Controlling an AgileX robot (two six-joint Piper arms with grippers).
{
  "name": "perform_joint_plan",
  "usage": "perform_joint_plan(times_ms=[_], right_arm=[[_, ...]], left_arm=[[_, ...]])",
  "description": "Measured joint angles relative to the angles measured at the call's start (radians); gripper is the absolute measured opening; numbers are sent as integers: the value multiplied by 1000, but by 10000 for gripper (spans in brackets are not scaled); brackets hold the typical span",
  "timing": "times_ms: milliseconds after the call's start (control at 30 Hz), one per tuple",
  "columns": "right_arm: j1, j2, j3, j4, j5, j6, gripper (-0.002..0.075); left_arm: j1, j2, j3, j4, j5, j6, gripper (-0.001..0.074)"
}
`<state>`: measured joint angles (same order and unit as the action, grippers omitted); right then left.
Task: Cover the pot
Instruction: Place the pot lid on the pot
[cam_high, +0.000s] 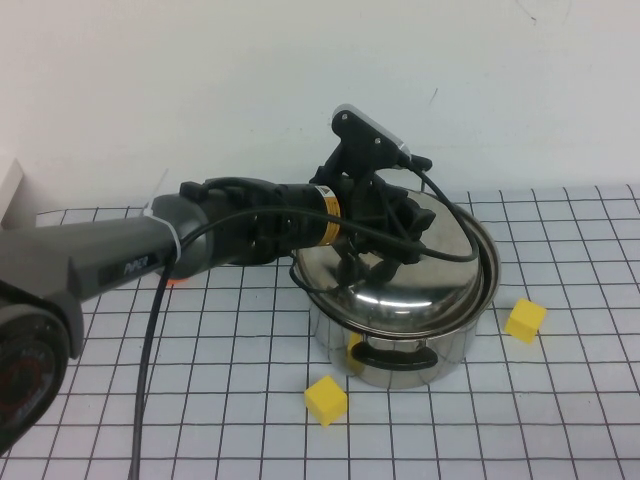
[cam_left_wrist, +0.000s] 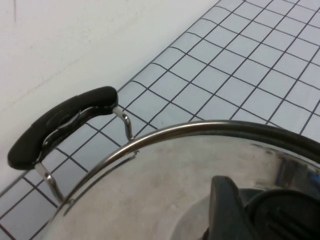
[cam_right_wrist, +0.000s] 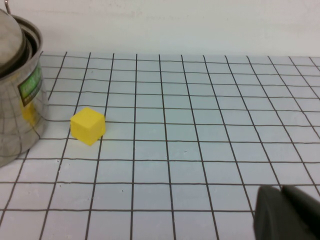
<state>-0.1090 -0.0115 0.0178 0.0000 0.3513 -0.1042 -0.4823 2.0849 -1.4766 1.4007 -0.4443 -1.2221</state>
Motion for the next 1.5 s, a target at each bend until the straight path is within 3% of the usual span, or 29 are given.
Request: perform_joint_plan(times_ms=[1500], right_arm=[[0, 0, 0, 0, 0, 0, 9]], left_arm=[[0, 1, 0, -51, -20, 20, 320]])
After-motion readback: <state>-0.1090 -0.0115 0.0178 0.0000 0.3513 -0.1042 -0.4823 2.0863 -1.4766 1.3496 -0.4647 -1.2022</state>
